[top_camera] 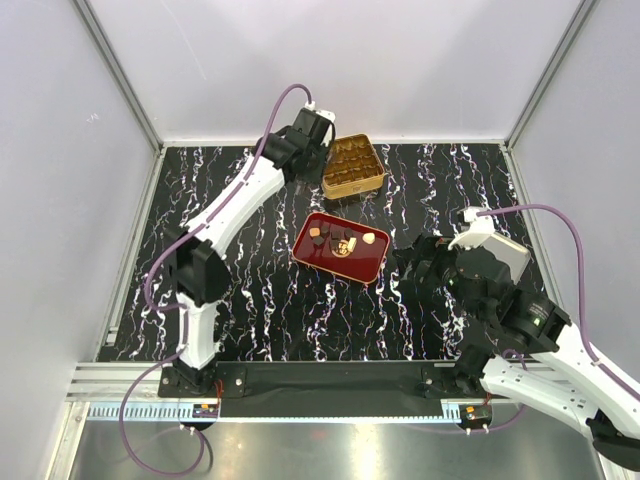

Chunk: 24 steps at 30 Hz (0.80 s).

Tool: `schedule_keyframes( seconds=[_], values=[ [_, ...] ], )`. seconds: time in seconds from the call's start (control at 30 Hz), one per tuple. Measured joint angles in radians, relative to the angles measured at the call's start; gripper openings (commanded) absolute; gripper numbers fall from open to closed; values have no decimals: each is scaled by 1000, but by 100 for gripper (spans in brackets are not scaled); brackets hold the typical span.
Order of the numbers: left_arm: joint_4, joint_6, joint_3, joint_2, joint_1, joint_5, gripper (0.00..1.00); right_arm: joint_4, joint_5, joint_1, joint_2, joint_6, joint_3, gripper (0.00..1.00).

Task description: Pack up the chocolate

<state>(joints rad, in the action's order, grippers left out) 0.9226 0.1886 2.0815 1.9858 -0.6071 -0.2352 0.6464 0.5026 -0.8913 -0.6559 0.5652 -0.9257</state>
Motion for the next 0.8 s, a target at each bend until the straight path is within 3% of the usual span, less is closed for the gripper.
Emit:
schedule_keyframes(
  seconds=[0.37, 0.8],
  values=[
    [-130, -60, 16, 118, 94, 3, 34, -35, -8, 0, -39, -19, 0, 100],
    [-230, -91, -13, 147, 94, 30, 34, -51, -5, 0, -74, -55, 0, 100]
  ],
)
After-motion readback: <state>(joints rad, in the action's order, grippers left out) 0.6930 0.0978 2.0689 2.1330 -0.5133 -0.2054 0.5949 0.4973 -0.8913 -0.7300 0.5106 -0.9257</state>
